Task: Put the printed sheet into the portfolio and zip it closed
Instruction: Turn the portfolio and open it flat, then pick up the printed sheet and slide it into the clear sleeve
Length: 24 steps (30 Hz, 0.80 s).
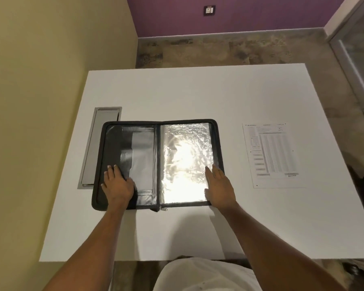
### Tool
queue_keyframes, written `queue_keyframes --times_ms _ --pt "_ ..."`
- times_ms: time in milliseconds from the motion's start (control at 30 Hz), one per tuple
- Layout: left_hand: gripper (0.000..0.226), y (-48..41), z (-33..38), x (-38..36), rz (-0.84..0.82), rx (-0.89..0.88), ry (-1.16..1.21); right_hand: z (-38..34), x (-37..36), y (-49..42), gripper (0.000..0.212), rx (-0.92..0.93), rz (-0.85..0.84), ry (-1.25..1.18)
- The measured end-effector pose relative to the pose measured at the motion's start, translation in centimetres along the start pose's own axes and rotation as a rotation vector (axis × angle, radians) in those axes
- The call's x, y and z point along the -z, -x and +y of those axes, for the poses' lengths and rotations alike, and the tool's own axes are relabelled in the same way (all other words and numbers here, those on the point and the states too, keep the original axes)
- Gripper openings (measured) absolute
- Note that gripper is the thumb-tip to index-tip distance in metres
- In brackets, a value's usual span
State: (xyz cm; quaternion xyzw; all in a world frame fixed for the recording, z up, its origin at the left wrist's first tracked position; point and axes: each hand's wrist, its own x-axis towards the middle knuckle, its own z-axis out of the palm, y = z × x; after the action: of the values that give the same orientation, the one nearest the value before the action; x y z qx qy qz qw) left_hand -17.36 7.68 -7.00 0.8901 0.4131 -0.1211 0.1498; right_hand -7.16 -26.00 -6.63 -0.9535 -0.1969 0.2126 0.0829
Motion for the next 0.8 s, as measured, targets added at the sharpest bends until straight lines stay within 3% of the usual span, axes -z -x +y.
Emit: queue_keyframes --times_ms 333,600,800 --pt "0.075 6.2 12.2 -2.0 0.027 -0.145 0.094 7.3 3.7 1.0 0.087 -0.083 0.106 -0.061" --pt "0.073 10.5 26.4 -7.7 -0.099 -0.301 0.185 18.7 6.7 0.7 0.086 -0.170 0.164 -0.054" --pt "0.073 13.5 36.0 -10.1 -0.197 -0.314 0.307 25.5 9.0 -1.5 0.086 -0.244 0.147 -0.129"
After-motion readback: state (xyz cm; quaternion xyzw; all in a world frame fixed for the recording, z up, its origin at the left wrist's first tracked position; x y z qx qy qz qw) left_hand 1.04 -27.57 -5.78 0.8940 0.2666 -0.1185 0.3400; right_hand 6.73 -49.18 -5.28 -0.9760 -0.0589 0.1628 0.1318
